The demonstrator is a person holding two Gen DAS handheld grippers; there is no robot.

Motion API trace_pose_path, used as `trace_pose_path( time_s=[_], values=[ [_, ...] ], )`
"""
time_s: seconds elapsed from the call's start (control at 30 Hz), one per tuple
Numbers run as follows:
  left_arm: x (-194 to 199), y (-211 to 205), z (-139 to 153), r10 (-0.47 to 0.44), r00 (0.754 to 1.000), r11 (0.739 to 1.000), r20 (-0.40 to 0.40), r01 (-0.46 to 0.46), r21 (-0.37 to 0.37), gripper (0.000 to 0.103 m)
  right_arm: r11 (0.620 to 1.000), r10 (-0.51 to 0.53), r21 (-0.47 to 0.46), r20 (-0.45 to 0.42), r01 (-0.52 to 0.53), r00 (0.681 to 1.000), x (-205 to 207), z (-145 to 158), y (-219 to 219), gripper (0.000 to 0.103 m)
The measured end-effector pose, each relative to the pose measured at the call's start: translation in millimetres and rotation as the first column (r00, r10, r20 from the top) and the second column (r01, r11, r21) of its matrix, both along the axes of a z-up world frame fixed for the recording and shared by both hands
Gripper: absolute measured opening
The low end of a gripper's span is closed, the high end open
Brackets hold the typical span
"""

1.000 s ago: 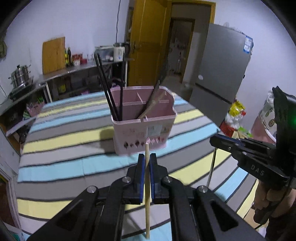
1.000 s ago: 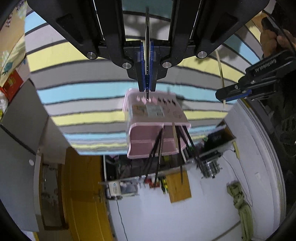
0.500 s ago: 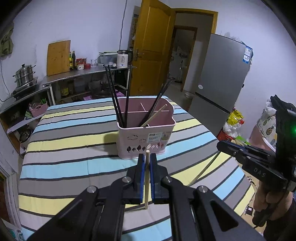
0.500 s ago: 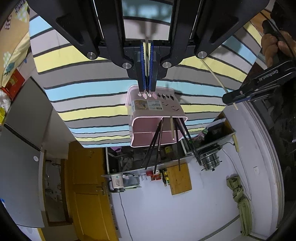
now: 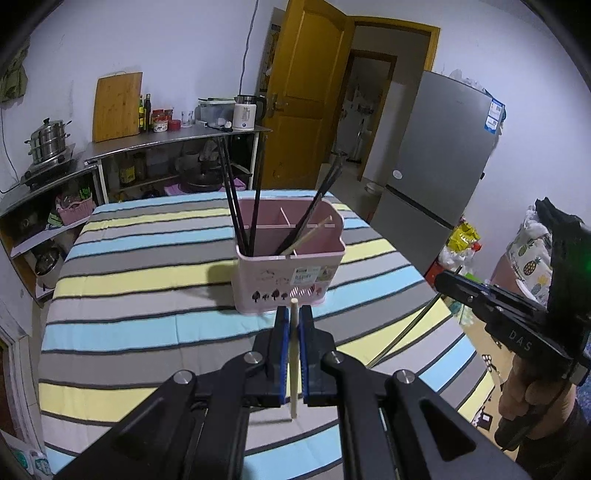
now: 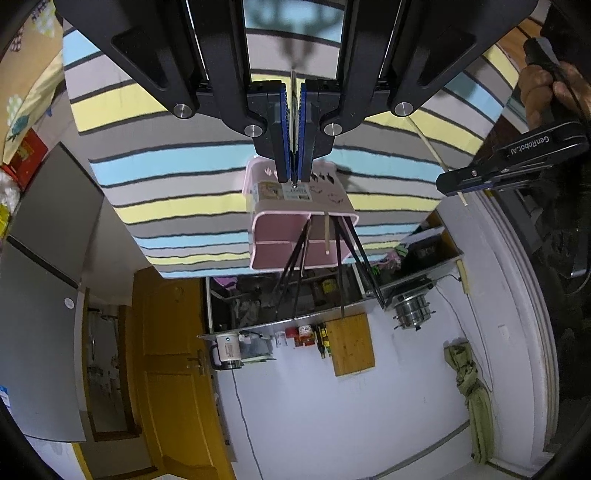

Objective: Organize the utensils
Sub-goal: 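Lower the wooden chopstick into the pink basket with the left tool while the right tool lowers its chopstick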

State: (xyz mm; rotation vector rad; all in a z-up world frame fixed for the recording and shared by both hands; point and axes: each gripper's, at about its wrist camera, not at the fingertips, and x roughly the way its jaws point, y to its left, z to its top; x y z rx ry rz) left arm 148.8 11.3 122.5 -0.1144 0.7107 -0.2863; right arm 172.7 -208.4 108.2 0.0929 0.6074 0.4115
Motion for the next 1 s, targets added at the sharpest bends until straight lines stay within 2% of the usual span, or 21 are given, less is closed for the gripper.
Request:
trace_pose_path(
  time_s=[0.23,0.6,0.8,1.0],
  values=[
    [19,10,28,0.021,0.999,1.000,0.041,-0.020,-0.016,0.006,0.999,0.008,0.035,0.045,-0.010,0.999,12,22,8,0.004],
    [60,15,81,0.048,0.989,0.999,0.137,-0.046,-0.021,0.006,0.994,0.024,0.099,0.156,-0.040,0.987,50,74,36,0.004],
    [88,20,91,0.069,0.984,0.997,0.164,-0.066,-0.025,0.006,0.992,0.021,0.119,0.182,-0.044,0.983,71,82,45,0.004],
    [111,24,81,0.082,0.983,0.996,0.162,-0.077,-0.038,0.006,0.993,0.013,0.111,0.179,-0.033,0.984,96,73,54,0.004]
  ],
)
